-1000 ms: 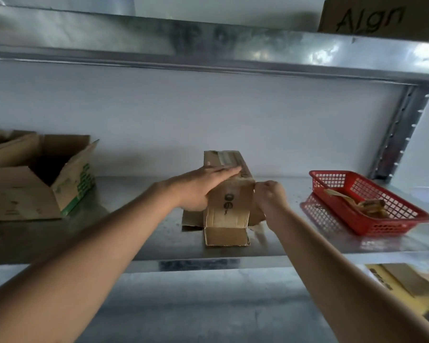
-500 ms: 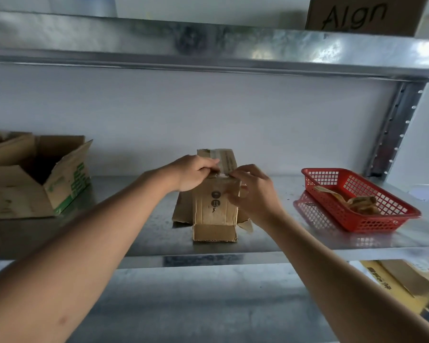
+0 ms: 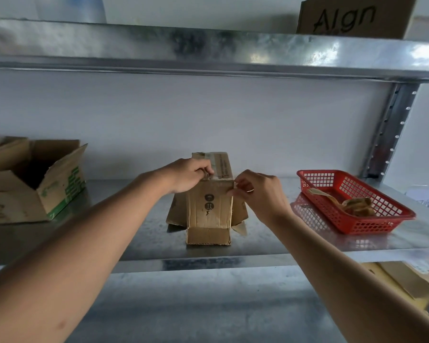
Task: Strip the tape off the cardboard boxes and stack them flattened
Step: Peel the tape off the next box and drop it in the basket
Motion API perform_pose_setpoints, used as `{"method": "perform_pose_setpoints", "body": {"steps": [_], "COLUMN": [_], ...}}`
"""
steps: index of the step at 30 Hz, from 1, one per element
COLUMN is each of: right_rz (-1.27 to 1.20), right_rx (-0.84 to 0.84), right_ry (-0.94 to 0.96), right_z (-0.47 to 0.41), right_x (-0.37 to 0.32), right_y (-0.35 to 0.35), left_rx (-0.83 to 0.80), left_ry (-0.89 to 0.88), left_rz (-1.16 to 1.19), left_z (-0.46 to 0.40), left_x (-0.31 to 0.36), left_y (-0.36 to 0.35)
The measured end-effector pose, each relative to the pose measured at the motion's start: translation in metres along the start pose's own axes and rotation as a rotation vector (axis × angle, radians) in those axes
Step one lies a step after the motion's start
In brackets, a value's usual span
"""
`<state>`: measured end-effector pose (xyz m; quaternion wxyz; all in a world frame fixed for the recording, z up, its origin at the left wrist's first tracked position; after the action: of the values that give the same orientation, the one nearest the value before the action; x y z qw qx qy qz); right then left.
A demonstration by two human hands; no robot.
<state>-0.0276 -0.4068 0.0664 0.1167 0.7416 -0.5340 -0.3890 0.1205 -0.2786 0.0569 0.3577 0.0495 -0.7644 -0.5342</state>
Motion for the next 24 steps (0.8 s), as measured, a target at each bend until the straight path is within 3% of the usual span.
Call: {"method": "perform_pose_setpoints", "body": {"steps": [3,5,10,13,16,19,24], "right_rz": [-0.080,-0.067,0.037,0.279,0.488,0.589,0.498], "right_rx": [-0.001,-0.018,-0.060,-0.160,-0.150,-0.150,0.084], "right_ry": [-0.155,-0.140,0.026,0.226,0.413,0.400,0.388], "right_z": [-0.001,0.000,0.000,-0.004,-0.008,-0.010,0.005], "right_x": [0.017,0.016,-0.001,-0.019,-0.037,-0.038,-0.048], "right_y": [-0.004,-0.007,-0.006,-0.006,0.002,0.007,0.030], "left_rx": [-0.008,-0.047,-0.042,-0.004,-0.004,0.029,0.091], "left_ry": [-0.017,-0.017,-0.102,-0.162,-0.182,-0.205,-0.158], "left_rz": [-0.028,-0.026,-0.154,-0.249,-0.324,-0.424,-0.491], "left_z": [0.002,0.007,0.015,0.016,0.014,0.011,0.005], "left_x": [0.008,0.011,0.018,0.019,0.022,0.029,0.034], "left_y": [-0.002,-0.006,-0.013,-0.014,-0.015,-0.018,-0.023]}}
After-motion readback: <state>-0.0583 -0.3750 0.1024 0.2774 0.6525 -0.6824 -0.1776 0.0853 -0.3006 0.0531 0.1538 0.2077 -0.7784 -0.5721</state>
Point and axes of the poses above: each hand's wrist, its own z-axis away from the middle knuckle, its own y-axis out of the back of the hand, x = y × z, the point moved 10 cm from there along -z, towards the middle knuckle, and after that the axes turned 4 degrees about -y, right-handed, at the moved point
